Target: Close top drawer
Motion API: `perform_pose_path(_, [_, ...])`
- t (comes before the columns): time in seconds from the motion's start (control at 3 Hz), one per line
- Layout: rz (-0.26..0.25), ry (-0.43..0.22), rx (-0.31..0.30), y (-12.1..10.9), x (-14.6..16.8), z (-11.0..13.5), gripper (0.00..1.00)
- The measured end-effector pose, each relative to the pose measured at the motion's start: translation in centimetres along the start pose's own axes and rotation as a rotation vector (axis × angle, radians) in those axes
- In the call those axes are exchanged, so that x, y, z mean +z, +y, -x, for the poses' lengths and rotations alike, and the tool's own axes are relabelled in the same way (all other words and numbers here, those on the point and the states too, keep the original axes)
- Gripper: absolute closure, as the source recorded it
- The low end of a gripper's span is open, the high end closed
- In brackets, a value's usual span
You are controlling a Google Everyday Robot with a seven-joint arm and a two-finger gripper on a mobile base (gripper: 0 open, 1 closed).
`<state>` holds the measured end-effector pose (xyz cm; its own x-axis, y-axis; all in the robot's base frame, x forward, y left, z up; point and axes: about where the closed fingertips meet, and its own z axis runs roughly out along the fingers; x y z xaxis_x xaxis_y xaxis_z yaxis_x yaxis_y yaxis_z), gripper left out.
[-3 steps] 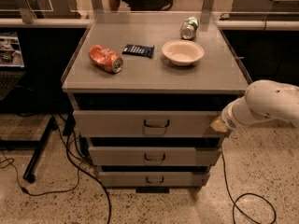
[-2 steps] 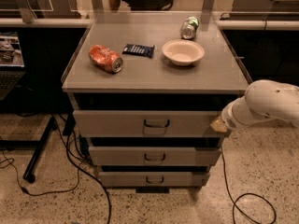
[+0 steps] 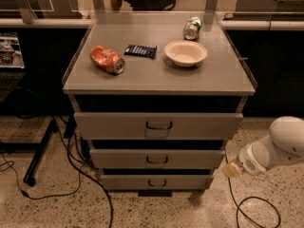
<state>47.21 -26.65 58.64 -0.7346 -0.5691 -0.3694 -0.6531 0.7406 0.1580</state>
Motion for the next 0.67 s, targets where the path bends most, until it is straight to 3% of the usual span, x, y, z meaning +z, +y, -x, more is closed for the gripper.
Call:
perform_pose_path(0.33, [0.009, 0.002, 0.015, 0.26, -0.02, -0.69, 0.81])
perform_pose_path(0.67, [0.009, 0.002, 0.015, 0.26, -0.01, -0.69, 0.50])
